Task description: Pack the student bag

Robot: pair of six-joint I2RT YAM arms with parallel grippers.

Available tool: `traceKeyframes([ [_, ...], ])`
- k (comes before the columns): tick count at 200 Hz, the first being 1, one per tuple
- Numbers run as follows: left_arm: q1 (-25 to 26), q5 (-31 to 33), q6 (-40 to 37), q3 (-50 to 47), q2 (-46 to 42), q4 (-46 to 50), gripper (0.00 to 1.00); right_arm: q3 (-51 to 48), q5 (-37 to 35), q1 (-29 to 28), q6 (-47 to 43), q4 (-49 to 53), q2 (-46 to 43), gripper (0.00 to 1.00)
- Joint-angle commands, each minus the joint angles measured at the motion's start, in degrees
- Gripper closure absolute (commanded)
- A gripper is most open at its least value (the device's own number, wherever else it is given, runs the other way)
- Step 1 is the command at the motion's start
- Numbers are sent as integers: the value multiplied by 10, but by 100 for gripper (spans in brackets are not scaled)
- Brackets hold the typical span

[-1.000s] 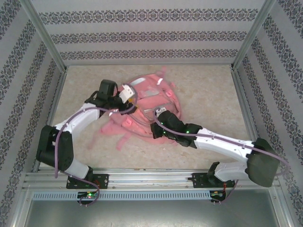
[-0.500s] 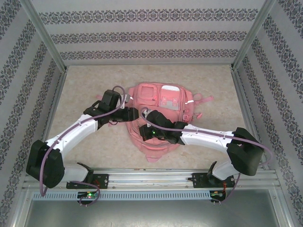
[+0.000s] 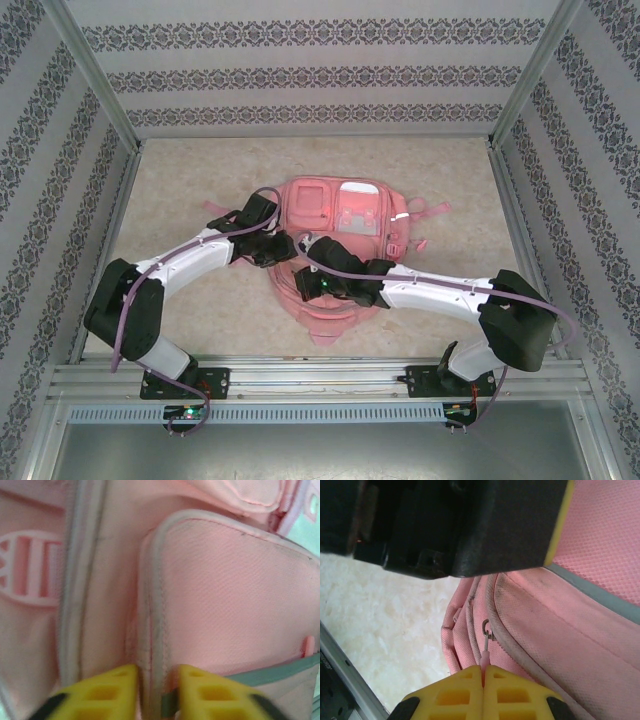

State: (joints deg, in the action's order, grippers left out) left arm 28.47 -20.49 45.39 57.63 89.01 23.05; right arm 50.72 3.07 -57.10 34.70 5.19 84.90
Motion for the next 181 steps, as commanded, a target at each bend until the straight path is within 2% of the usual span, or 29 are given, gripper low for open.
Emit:
traceKeyframes([
  [1, 5, 50, -2, 16, 10, 4, 100, -4, -31, -19, 11, 18, -14, 100],
  [28, 0, 83, -41, 28, -7, 37, 100, -22, -95, -20, 17, 86, -42, 100],
  [54, -25, 48, -59, 8, -40, 13, 100, -52, -131, -20, 7, 137, -73, 100],
  [93, -56, 53, -133, 19, -75, 62, 100, -84, -174, -13, 0, 204, -115, 100],
  [132, -106, 46, -191, 30, -72, 79, 100, -125, -168, 25, 4, 213, -164, 100],
  [166, -147, 19, -300, 91, 1, 117, 100, -151, -139, 61, -9, 198, -196, 100],
  [181, -167, 8, -339, 151, 52, 160, 100, -150, -107, 61, -22, 172, -197, 100],
])
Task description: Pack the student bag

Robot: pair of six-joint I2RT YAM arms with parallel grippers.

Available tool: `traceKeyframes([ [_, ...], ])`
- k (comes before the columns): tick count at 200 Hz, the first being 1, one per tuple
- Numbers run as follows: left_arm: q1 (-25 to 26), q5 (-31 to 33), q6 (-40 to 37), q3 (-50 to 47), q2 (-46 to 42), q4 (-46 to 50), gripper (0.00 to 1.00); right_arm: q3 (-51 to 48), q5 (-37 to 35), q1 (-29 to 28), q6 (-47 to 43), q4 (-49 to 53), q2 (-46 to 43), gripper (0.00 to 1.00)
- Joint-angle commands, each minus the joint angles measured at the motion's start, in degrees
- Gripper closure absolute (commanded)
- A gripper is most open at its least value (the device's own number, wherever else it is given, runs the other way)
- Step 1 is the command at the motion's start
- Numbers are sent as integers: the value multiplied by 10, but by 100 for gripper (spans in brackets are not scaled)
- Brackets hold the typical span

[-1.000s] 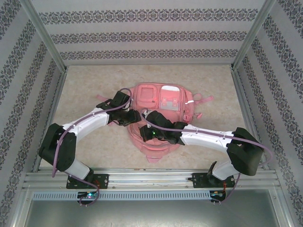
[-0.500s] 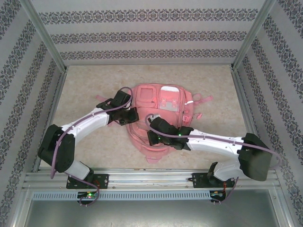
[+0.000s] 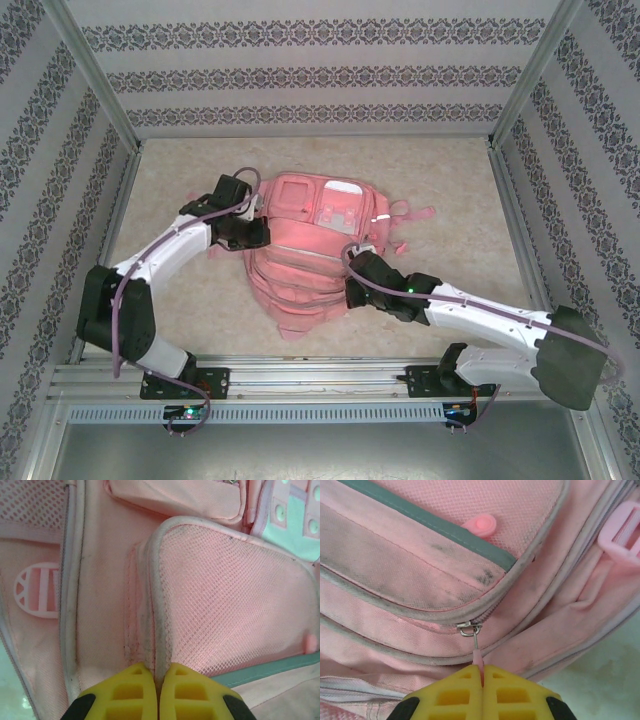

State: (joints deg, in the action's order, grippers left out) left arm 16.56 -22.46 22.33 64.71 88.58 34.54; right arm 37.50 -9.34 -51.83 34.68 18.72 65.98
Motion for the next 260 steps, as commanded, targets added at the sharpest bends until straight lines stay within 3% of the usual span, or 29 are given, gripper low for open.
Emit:
traceKeyframes([
  [1, -50, 28, -109, 85, 61, 49, 100, -17, 18, 8, -23, 35, -7, 100],
  [41, -66, 64, -117, 262, 184, 131, 80, 47, 88, -11, -27, -31, 62, 100],
  [62, -69, 93, -60, 289, 193, 156, 72, 109, 112, -28, -25, -58, 126, 100],
  [93, -74, 110, 36, 215, 134, 197, 70, 193, 135, -42, -27, -67, 202, 100],
  [117, -67, 76, 103, 95, 50, 165, 70, 207, 139, -48, -21, -81, 223, 100],
  [140, -27, 73, 182, 18, -12, 120, 69, 197, 150, -51, -9, -87, 227, 100],
  [157, 10, 82, 252, -13, -36, 71, 62, 183, 156, -53, -2, -87, 222, 100],
  [197, 86, 103, 345, -3, 6, 3, 60, 151, 152, -60, 11, -86, 209, 100],
  [240, 104, 154, 367, -35, 29, -41, 64, 126, 140, -73, 30, -97, 202, 100],
  [254, 101, 177, 350, -37, 39, -35, 78, 120, 141, -76, 30, -101, 202, 100],
  [260, 99, 181, 342, -37, 44, -32, 89, 118, 141, -77, 29, -101, 202, 100],
])
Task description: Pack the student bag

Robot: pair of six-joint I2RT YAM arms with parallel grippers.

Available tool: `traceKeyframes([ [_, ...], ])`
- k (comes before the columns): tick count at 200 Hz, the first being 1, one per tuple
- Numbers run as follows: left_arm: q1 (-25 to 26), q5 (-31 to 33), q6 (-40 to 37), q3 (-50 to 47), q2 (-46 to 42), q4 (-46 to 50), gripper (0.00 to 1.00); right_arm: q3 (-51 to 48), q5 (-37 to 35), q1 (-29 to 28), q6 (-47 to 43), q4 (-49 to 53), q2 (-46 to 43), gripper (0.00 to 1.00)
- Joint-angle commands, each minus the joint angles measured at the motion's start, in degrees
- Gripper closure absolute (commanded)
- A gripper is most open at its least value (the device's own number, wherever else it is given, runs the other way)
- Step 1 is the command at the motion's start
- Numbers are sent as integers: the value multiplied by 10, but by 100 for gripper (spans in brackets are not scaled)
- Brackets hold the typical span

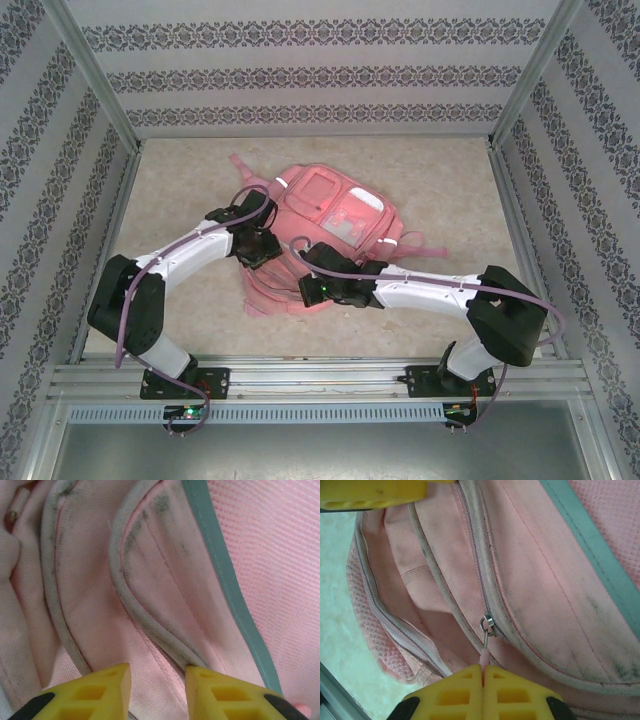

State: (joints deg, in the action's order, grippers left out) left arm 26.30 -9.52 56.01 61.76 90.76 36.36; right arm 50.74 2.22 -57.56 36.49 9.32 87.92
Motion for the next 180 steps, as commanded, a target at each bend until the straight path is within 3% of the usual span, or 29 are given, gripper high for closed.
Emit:
traceKeyframes([
  [1, 1, 52, 3, -8, 22, -51, 91, -15, 25, -20, 11, -7, -18, 100],
  [7, -3, 52, -6, -7, 25, -49, 100, -18, 25, -20, 10, -6, -17, 100],
  [65, -57, 61, -90, 3, -8, -5, 100, -31, -84, -4, -105, 113, -47, 100],
  [118, -113, 47, -136, -12, -17, -4, 100, -77, -99, 68, -139, 133, -76, 100],
  [137, -118, -5, -140, -4, -19, -4, 100, -69, -78, 75, -144, 136, -82, 100],
  [153, -103, -33, -102, 12, -31, 36, 76, -47, -48, 68, -136, 131, -77, 100],
  [164, -73, -17, -77, 11, -52, 39, 61, -29, -37, 55, -131, 125, -70, 100],
  [180, -21, 3, -13, -14, -84, 12, 52, -2, -22, 37, -127, 120, -52, 100],
])
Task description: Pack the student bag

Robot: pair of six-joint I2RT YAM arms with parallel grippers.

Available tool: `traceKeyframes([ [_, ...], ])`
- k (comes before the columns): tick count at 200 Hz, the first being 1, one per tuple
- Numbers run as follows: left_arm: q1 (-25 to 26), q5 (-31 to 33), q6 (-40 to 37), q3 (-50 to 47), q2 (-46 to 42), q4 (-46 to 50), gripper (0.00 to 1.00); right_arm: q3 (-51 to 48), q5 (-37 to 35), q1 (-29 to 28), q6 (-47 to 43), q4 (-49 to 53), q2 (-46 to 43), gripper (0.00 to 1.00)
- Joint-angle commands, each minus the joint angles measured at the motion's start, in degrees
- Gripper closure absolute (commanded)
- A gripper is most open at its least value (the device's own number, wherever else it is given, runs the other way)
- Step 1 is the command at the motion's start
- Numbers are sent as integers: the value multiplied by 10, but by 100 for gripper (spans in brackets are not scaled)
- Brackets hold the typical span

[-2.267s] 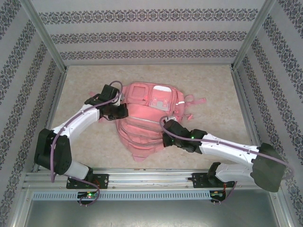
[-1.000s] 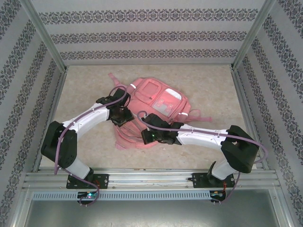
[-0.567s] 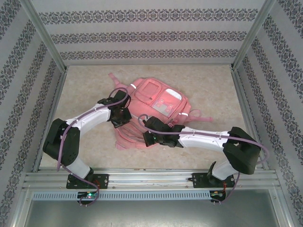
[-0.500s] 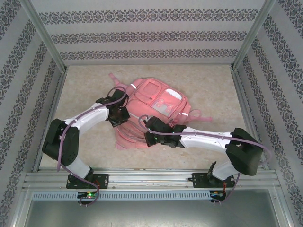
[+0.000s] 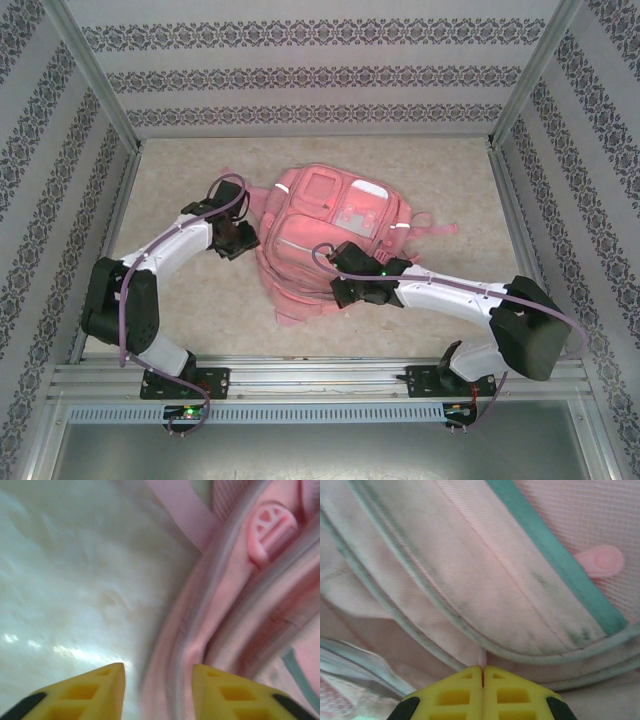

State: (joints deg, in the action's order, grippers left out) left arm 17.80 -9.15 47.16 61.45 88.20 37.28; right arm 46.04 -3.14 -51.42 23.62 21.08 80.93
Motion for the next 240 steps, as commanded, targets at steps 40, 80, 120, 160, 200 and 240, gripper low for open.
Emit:
traceKeyframes([
  [40, 95, 29, 147, -31, -56, -20, 51, 90, 79, -57, 24, -33, 52, 100],
  [80, 97, 50, 167, -14, -28, -6, 50, 101, 116, -74, 54, -84, 66, 100],
  [120, 104, 38, 193, -30, -3, -27, 50, 109, 121, -86, 56, -87, 84, 100],
  [160, 120, 62, 239, -77, -19, -34, 51, 106, 109, -95, 68, -90, 86, 100],
  [200, 123, 77, 254, -96, -20, -40, 67, 101, 104, -108, 72, -81, 95, 100],
  [240, 125, 48, 250, -74, -17, -63, 100, 102, 108, -122, 91, -71, 122, 96],
])
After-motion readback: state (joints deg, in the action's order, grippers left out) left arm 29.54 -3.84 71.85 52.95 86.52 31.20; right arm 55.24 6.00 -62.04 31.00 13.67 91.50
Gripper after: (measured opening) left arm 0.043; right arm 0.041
